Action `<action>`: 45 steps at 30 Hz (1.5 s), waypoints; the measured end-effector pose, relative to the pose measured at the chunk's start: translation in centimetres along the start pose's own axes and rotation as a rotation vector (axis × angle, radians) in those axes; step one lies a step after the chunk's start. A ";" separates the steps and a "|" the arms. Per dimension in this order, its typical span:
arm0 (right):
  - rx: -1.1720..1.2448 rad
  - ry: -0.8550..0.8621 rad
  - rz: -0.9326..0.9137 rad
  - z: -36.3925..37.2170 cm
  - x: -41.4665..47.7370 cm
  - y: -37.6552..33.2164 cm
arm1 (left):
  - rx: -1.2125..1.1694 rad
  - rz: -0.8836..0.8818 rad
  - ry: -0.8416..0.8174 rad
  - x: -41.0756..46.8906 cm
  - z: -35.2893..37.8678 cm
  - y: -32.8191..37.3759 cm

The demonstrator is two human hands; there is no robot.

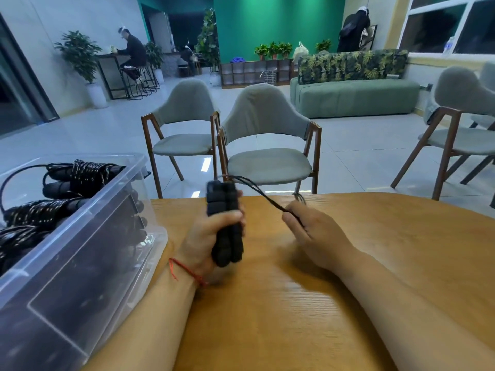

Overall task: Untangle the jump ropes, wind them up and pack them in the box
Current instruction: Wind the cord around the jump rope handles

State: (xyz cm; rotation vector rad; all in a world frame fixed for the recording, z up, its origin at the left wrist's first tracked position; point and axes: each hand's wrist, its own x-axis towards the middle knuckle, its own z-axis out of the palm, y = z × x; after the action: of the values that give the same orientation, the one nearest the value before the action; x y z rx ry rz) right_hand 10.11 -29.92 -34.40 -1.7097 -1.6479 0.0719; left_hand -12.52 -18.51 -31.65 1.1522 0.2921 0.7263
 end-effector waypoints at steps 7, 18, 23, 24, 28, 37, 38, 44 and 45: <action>-0.161 -0.133 -0.076 1.2 -0.4 -0.7 | -0.346 0.001 0.369 0.5 -0.7 0.1; -0.300 -0.181 -0.075 1.9 -0.6 -0.7 | -0.174 -0.093 0.536 1.4 -1.6 -0.3; -0.341 -0.148 -0.063 0.8 -0.5 -0.5 | 0.017 0.025 0.718 1.3 -2.2 0.1; -0.338 -0.150 -0.063 0.9 -0.5 -0.6 | 0.039 0.057 0.708 1.2 -2.4 0.1; -0.332 -0.175 -0.067 1.6 -0.7 -0.8 | 0.151 0.151 0.596 0.7 -2.3 -0.3; -0.321 -0.126 0.048 1.4 -0.7 -0.4 | 0.616 0.304 0.340 -1.4 -0.7 -1.1; -0.314 -0.130 0.055 1.3 -0.7 -0.4 | 0.640 0.300 0.325 -1.5 -0.7 -1.1; -0.296 -0.150 0.085 1.3 -0.7 -0.5 | 0.814 0.177 0.340 -1.3 -1.0 -1.7; -0.297 -0.156 0.086 1.3 -0.7 -0.5 | 0.837 0.132 0.326 -1.3 -1.1 -1.8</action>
State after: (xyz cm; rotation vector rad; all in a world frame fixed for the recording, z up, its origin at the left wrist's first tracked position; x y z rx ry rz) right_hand 8.86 -29.99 -35.36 -2.0431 -1.7671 0.0016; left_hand -13.38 -18.95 -33.93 1.8521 0.8550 0.9437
